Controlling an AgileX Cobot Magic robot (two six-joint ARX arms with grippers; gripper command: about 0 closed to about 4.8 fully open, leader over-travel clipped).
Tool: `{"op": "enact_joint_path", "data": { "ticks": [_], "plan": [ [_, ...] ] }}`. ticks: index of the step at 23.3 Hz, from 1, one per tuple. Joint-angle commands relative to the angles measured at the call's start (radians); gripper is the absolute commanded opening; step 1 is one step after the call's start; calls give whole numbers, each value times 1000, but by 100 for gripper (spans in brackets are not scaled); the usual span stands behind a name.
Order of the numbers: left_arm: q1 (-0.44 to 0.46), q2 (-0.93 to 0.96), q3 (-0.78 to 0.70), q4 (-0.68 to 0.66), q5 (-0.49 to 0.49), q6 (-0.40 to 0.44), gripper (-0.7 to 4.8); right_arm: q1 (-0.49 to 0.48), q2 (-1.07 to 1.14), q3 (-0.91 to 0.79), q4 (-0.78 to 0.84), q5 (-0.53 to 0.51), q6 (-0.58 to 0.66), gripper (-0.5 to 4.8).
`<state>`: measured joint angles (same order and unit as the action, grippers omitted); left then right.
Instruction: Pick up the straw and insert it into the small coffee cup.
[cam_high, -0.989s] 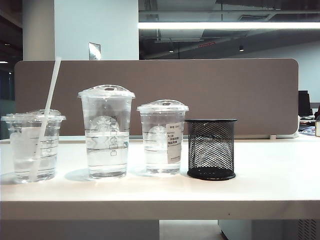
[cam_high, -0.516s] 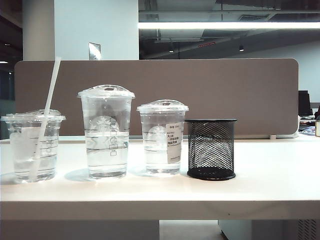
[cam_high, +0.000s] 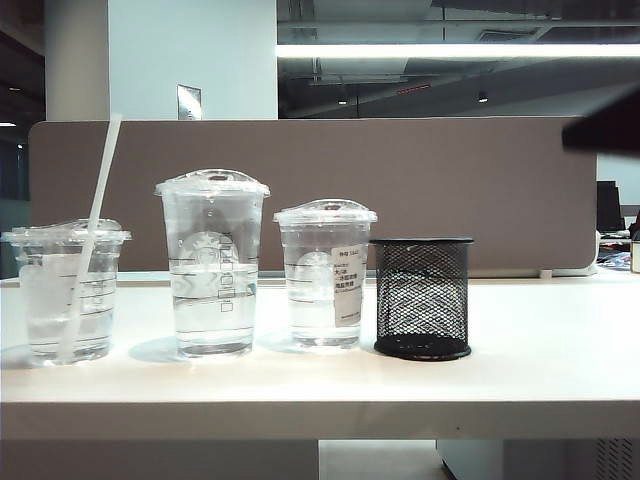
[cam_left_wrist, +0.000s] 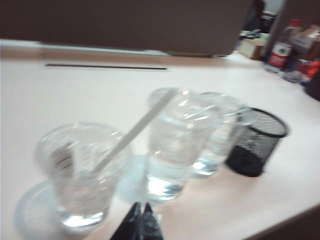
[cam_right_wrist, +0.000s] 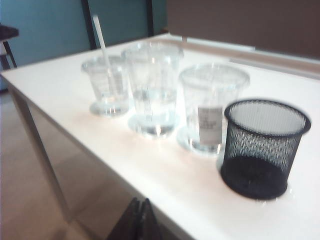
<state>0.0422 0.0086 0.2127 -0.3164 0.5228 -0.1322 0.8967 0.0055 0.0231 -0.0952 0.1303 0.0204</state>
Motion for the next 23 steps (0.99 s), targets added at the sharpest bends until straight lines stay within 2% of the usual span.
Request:
{"op": "enact_joint_path", "data": {
  "ticks": [1, 8, 12, 15, 21, 23],
  "plan": [
    [0, 2, -49, 28, -82, -7, -5, 1, 1, -18, 16, 0, 6, -2],
    [0, 2, -119, 27, -235, -6, -5, 0, 1, -21, -73, 51, 6, -2],
    [0, 2, -134, 14, -235, -6, -5, 0, -3, -21, -72, 51, 6, -1],
    [0, 2, -134, -11, -303, -6, -5, 0, -4, -21, -72, 51, 6, -1],
    [0, 2, -134, -26, -299, -6, -5, -2, -5, -21, -71, 51, 6, -1],
    [0, 2, -134, -26, -299, -6, -5, -34, -3, -21, -72, 48, 6, -1]
  ]
}}
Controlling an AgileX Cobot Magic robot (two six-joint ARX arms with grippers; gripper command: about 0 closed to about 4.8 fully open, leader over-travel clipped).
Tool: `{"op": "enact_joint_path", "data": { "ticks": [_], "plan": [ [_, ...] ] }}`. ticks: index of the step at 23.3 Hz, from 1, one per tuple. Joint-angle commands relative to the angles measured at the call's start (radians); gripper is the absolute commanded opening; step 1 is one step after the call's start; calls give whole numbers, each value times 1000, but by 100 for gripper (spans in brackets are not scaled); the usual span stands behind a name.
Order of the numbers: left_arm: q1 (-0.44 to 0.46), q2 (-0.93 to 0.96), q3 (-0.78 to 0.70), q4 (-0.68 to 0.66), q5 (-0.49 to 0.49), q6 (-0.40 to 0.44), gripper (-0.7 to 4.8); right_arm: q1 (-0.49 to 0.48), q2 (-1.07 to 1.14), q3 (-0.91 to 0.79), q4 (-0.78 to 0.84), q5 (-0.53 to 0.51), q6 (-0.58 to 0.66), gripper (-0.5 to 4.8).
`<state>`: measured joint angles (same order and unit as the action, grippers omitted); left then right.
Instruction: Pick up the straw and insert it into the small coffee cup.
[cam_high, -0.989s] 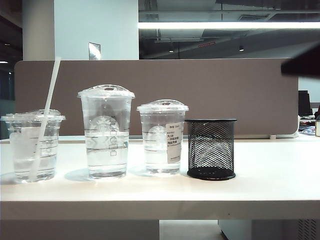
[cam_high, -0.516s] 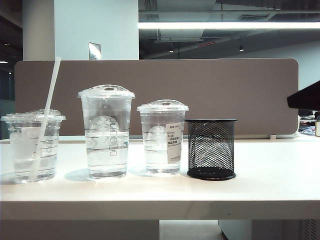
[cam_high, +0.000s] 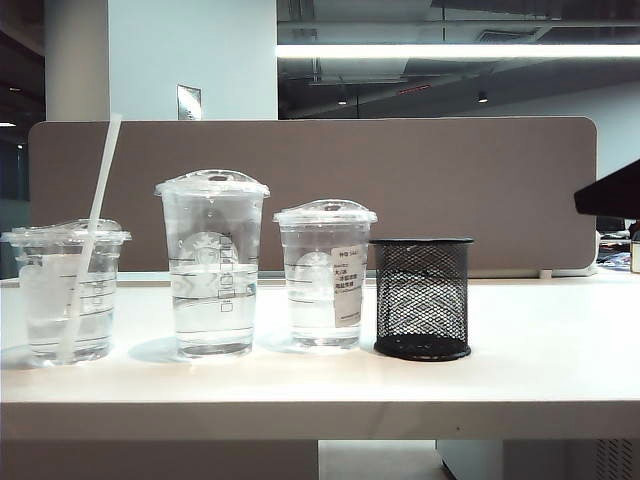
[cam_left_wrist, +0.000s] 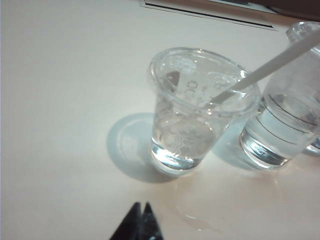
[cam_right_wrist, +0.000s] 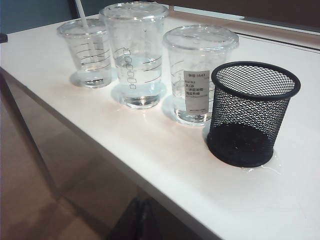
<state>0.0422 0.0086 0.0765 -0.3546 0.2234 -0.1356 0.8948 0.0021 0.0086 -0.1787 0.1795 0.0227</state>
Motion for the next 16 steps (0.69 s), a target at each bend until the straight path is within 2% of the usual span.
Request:
{"op": "enact_joint_path", "data": {
  "ticks": [1, 3, 6, 8, 10, 13, 16],
  "plan": [
    [0, 2, 2, 12, -1, -3, -5, -51, -2, -6, 11, -2, 3, -1],
    [0, 1, 2, 12, 1, -3, -5, -157, -2, -6, 11, -1, 3, -1],
    [0, 1, 2, 12, 0, -3, -5, -384, -2, -6, 13, 0, 3, -1],
    [0, 1, 2, 12, 1, -3, -5, -495, -2, -6, 21, -6, 6, -1],
    [0, 1, 2, 12, 0, -3, -5, -658, -2, -8, 39, -129, 59, -1],
    [0, 1, 2, 12, 1, -3, -5, -741, -2, -8, 4, -239, 59, -1],
    [0, 1, 2, 12, 1, -3, -5, -804, -2, -8, 6, -259, 56, -1]
  ]
}}
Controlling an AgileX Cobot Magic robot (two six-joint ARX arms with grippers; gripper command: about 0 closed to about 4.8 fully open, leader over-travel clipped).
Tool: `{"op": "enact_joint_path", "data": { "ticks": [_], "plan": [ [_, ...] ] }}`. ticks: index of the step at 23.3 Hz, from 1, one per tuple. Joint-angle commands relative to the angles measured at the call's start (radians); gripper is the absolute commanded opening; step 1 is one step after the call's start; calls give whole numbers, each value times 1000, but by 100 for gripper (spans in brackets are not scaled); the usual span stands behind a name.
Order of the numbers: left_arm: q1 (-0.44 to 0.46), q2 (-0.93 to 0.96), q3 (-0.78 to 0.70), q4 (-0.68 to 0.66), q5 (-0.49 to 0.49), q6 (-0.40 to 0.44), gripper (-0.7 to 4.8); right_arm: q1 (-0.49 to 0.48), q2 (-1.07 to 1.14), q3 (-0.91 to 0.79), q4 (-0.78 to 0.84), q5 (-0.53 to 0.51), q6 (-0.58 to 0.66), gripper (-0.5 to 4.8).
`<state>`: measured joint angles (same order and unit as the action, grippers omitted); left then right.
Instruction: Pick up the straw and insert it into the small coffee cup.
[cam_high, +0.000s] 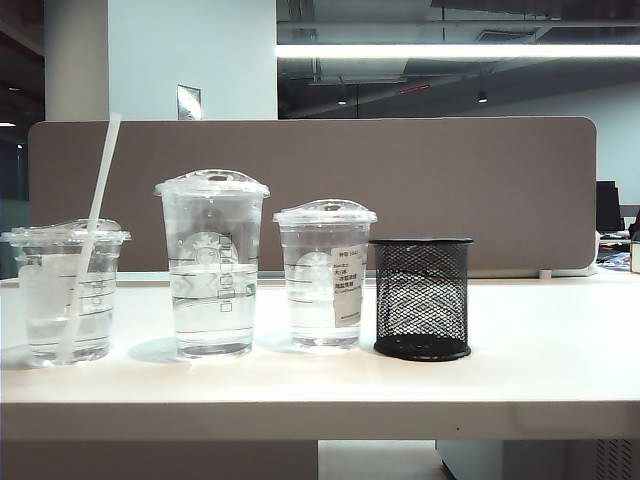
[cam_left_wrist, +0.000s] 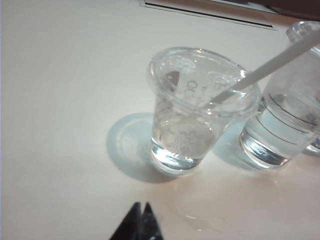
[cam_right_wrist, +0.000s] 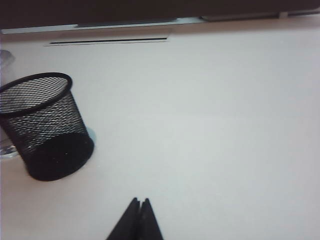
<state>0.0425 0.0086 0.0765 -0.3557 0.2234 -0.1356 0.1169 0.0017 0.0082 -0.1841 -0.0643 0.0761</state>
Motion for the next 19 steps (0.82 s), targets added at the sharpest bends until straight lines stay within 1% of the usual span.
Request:
{"op": "enact_joint_path", "data": {
  "ticks": [1, 3, 7, 9, 19],
  "plan": [
    [0, 1, 2, 13, 0, -3, -5, -40, -2, -8, 10, -8, 2, -1],
    [0, 1, 2, 13, 0, -3, -5, -57, -2, -8, 8, 4, 2, -1],
    [0, 1, 2, 13, 0, -3, -5, -39, -2, -8, -1, 69, -1, -1],
    [0, 1, 2, 13, 0, -3, -5, -29, -2, -8, 0, 87, -24, -1],
    [0, 1, 2, 13, 1, -3, -5, -36, -2, -7, 1, 65, -24, -1]
  ]
}}
